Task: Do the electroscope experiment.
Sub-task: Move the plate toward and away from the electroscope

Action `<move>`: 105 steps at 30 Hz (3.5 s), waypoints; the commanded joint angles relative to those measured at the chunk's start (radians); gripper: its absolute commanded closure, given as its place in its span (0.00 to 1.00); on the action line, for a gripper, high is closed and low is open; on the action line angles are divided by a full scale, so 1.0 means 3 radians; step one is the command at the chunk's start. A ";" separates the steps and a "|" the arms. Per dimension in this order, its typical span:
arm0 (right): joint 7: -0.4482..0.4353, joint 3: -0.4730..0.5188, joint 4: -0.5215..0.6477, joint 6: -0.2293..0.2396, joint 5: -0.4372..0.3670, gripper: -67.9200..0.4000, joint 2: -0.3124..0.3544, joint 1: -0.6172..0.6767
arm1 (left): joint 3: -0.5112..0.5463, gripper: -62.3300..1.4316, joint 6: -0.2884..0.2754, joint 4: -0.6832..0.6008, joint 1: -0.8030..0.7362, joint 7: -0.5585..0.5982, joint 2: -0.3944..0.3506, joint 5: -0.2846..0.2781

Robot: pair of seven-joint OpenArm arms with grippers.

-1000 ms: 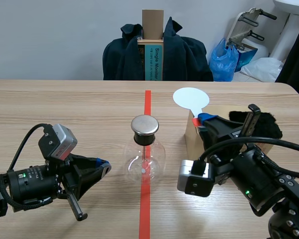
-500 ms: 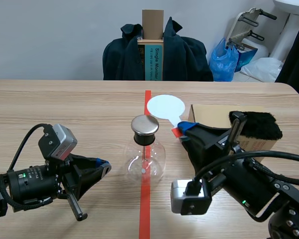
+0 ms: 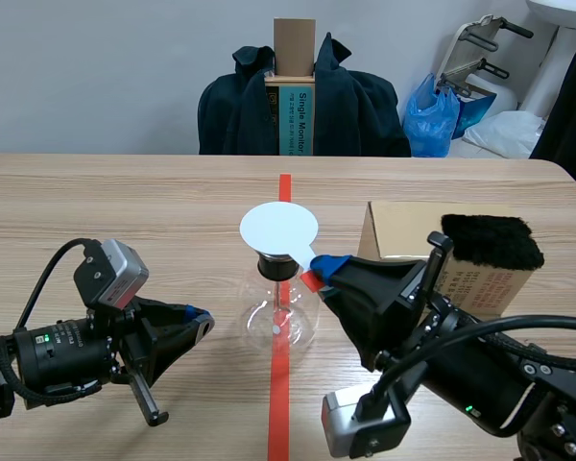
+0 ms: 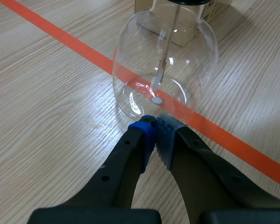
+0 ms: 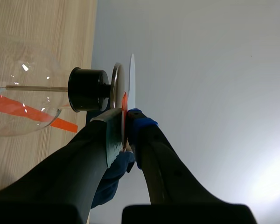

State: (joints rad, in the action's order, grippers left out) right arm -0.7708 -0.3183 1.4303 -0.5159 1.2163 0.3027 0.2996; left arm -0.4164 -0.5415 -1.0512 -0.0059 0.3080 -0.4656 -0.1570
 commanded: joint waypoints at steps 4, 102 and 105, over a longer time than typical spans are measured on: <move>-0.0053 0.0017 0.0047 -0.0048 -0.0025 0.98 0.0033 -0.0041 | 0.0033 0.95 0.0017 -0.0074 0.0003 0.0058 0.0019 -0.0020; 0.1439 0.0015 0.0047 -0.0314 -0.0017 0.98 0.0024 -0.0038 | 0.0033 0.95 0.0107 -0.0074 0.0001 0.0056 0.0062 0.0042; 0.1720 0.0015 0.0047 -0.0314 -0.0018 0.98 0.0024 -0.0038 | 0.0033 0.95 0.0107 -0.0074 0.0001 0.0056 0.0062 0.0042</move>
State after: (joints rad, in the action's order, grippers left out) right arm -0.2607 -0.3183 1.4303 -0.5957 1.2194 0.3023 0.2996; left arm -0.4160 -0.5083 -1.0512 -0.0059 0.3080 -0.4492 -0.1314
